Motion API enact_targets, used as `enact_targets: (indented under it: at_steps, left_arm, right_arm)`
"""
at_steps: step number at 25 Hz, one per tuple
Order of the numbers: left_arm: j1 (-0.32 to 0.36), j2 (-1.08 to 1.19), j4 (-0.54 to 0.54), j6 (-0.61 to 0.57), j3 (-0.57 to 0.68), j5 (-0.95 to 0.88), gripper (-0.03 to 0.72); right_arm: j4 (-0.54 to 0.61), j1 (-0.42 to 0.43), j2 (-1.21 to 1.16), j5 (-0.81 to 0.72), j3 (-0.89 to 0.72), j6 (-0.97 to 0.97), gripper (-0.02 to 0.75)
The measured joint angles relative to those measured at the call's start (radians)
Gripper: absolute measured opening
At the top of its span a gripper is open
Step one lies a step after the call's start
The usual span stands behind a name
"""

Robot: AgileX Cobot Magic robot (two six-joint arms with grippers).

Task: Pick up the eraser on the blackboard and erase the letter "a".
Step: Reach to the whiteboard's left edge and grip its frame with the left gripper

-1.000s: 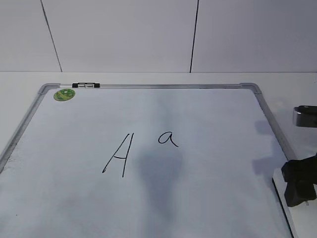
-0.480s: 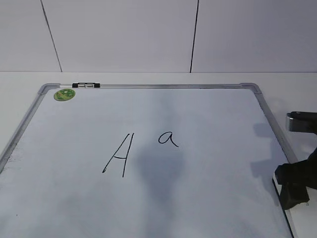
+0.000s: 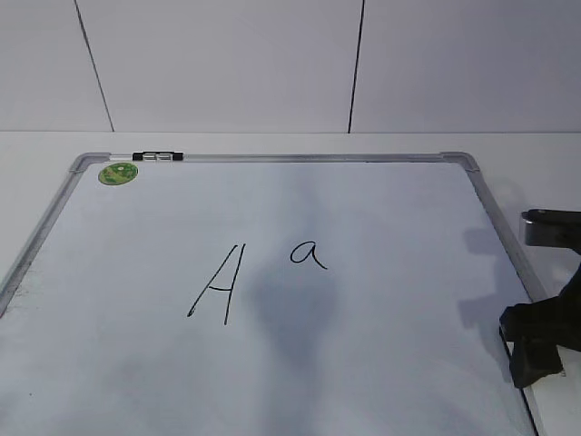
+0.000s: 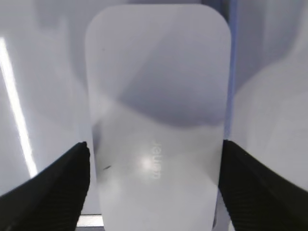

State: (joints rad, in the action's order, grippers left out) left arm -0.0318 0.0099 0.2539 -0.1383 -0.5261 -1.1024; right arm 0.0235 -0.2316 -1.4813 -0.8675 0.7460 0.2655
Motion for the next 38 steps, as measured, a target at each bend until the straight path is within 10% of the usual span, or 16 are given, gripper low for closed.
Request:
enact_targets:
  at_steps: [38]
  left_arm:
    - [0.0,0.0,0.002,0.002,0.0,0.0,0.239]
  right_arm:
    - [-0.006,0.0,-0.004,0.002,0.0,-0.002,0.589]
